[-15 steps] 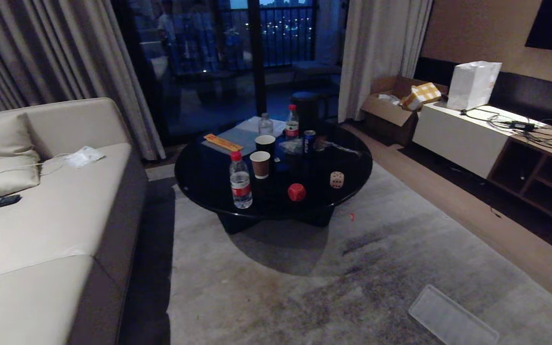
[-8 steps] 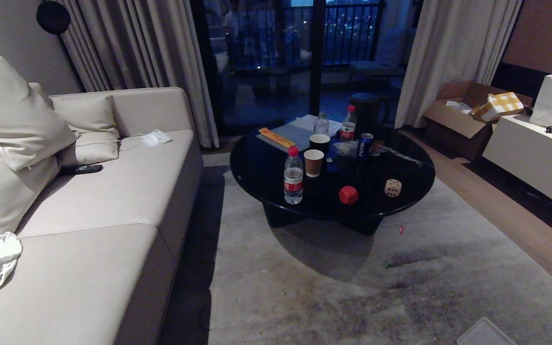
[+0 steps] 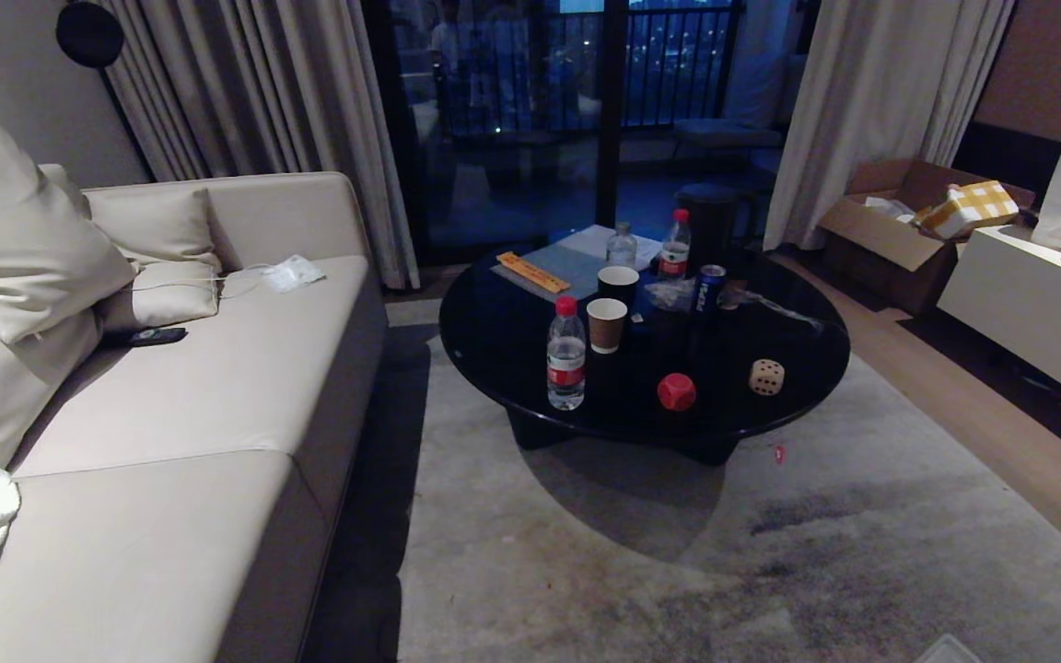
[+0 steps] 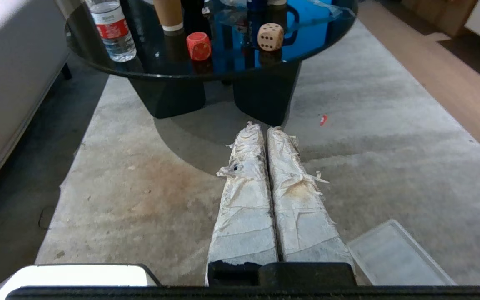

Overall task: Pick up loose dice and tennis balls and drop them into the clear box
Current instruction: Pick up toys out of the box

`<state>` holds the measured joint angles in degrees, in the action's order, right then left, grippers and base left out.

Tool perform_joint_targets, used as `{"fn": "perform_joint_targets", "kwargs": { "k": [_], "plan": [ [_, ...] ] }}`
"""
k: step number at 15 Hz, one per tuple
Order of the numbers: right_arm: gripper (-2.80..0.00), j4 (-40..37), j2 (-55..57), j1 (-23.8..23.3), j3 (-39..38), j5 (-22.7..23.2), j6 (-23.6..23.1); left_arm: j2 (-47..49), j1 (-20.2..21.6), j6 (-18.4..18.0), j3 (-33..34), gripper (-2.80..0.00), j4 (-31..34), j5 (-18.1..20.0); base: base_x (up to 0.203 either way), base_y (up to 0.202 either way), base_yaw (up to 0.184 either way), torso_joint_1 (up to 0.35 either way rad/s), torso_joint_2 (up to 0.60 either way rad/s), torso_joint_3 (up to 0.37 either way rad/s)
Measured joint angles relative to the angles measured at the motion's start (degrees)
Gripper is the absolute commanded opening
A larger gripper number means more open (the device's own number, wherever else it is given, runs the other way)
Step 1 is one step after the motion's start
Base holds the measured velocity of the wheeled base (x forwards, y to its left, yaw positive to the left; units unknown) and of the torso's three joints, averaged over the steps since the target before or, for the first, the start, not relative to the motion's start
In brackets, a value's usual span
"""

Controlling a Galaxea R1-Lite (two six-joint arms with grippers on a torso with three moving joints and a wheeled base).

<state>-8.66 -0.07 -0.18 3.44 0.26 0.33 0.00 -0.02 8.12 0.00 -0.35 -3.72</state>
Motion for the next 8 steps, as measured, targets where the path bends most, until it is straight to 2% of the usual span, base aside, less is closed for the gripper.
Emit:
{"fn": "perform_joint_targets", "kwargs": {
  "k": [8],
  "plan": [
    [-2.80,0.0,0.0,0.0,0.0,-0.1,0.0,0.0,0.0,0.0,0.0,-2.80,0.0,0.0,0.183,0.000,0.000,0.003,0.00,0.003]
  ]
}}
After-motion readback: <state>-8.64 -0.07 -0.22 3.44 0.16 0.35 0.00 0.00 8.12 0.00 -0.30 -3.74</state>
